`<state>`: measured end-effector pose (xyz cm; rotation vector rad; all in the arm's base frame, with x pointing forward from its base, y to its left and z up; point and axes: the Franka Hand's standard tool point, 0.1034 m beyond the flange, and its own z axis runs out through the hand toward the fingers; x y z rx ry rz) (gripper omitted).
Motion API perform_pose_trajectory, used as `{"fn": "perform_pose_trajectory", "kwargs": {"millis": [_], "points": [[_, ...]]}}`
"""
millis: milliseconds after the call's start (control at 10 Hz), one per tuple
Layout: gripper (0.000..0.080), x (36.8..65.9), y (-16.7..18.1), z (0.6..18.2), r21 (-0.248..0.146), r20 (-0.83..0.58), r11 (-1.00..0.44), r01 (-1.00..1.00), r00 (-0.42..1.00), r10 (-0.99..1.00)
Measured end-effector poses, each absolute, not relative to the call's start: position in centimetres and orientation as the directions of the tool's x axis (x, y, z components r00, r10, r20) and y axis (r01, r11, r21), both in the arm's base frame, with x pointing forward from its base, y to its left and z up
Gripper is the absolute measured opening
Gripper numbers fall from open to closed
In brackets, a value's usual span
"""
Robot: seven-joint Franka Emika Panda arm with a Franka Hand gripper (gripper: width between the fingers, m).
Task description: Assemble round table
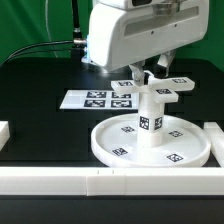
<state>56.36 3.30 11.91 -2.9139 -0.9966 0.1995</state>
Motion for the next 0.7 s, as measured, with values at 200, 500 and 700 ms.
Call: {"fn": "perform_pose_trajectory", "kwargs": {"millis": [200, 500, 700], "points": [[0.0527, 56.39, 3.28, 11.93, -0.093, -0.102, -0.781, 0.617, 0.774, 0.624], [0.0641, 56.47, 3.62, 11.87, -0.078, -0.069, -0.700, 0.710, 0.697, 0.714], [0.0648, 56.26, 3.68, 11.94, -0.070, -0.057, -0.693, 0.717, 0.691, 0.720]]}}
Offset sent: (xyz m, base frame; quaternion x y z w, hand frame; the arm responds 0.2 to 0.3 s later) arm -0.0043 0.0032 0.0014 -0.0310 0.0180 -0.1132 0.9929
